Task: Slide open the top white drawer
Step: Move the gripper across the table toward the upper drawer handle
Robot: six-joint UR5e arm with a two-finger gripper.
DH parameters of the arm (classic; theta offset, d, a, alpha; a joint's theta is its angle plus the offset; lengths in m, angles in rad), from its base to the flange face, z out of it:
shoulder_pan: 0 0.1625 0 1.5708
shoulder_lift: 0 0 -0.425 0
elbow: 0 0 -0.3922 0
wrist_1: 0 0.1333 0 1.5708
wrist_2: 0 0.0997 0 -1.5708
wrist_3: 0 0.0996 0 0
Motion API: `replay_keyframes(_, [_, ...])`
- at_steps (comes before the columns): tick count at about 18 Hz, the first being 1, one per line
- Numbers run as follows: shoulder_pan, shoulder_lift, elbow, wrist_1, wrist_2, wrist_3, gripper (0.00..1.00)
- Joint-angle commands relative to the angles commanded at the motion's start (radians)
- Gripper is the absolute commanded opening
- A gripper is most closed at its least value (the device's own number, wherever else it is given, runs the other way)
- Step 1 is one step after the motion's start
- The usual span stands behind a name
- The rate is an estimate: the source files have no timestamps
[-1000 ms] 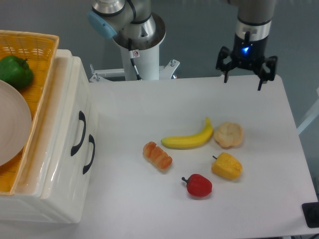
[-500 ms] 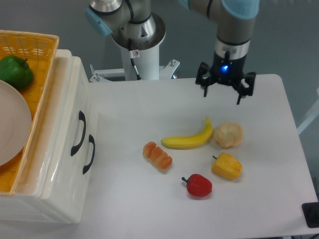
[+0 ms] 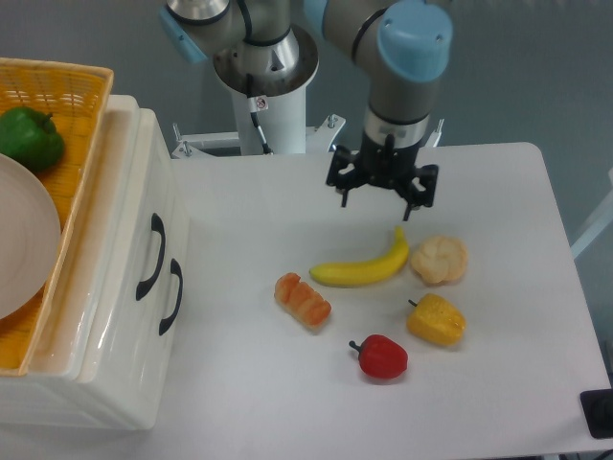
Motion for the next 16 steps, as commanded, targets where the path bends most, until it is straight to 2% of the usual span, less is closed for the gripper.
replay_keyframes(5, [-0.043,-0.006,0.018,0.009,-0.008,-0.158,1.0])
replay_keyframes(8, [-0.077,-0.008,0.028,0.005,-0.023,-0.19,1.0])
replay_keyframes(12, [-0.124,-0.038,0.075,0.005,-0.046,-0.311,1.0])
replay_keyframes(16, [-0.14,-0.045,0.077,0.003,-0.087,-0.393,1.0])
